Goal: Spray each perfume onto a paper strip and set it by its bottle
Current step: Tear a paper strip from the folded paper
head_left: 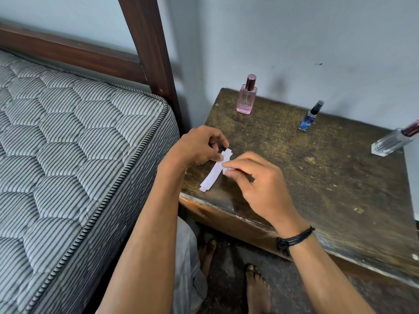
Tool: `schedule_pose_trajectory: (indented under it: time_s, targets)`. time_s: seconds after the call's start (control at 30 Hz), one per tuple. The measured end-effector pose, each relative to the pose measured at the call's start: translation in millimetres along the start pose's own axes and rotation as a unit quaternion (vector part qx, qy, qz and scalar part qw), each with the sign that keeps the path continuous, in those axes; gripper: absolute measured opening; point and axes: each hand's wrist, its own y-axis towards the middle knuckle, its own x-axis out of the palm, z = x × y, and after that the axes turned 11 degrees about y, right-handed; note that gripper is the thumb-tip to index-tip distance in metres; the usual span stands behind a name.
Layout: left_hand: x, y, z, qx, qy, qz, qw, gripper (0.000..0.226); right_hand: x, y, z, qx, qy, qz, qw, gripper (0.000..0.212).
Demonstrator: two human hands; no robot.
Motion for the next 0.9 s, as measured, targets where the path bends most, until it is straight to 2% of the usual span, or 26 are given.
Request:
schedule_pose_trajectory:
  time_s: [0.17, 0.33, 0.43, 0.57, 0.67, 0.9]
  targets:
    - [-0.3, -0.2, -3.2, 0.007, -0.03, 0.001, 1.0, 0.029, -24.7, 4.9, 1.4, -0.019, -0.049, 0.112, 0.992, 0.011]
    - [-3.1, -2.4, -3.4, 0.021, -0.063, -0.003, 0.998, 0.025, -46.4, 0.0, -1.4, -0.09, -0.124, 0.18, 0.972, 0.013]
    - [-4.3, -2.6, -0.7, 0.038, -0.083, 0.02, 0.996, 0.018, -51.1, -5.3, 3.4, -0.112, -0.188, 0.136, 0.966, 0.012]
    - [-1.1, -2.1, 9.1, 0.057, -0.102, 0.052, 0.992, 0.011, -41.6, -10.1, 15.2, -0.095, -0.219, -0.013, 0.971, 0.012]
    - [2.3, -4.7, 19.2, 0.088, -0.06, 0.055, 0.993, 0.011, -36.5, -11.2, 21.0, -0.066, -0.214, -0.092, 0.97, 0.013]
    - [16.2, -0.9, 32.9, 0.17, 0.066, 0.035, 0.983, 0.024, -37.3, -11.2, 22.3, -0.024, -0.203, -0.124, 0.971, 0.012]
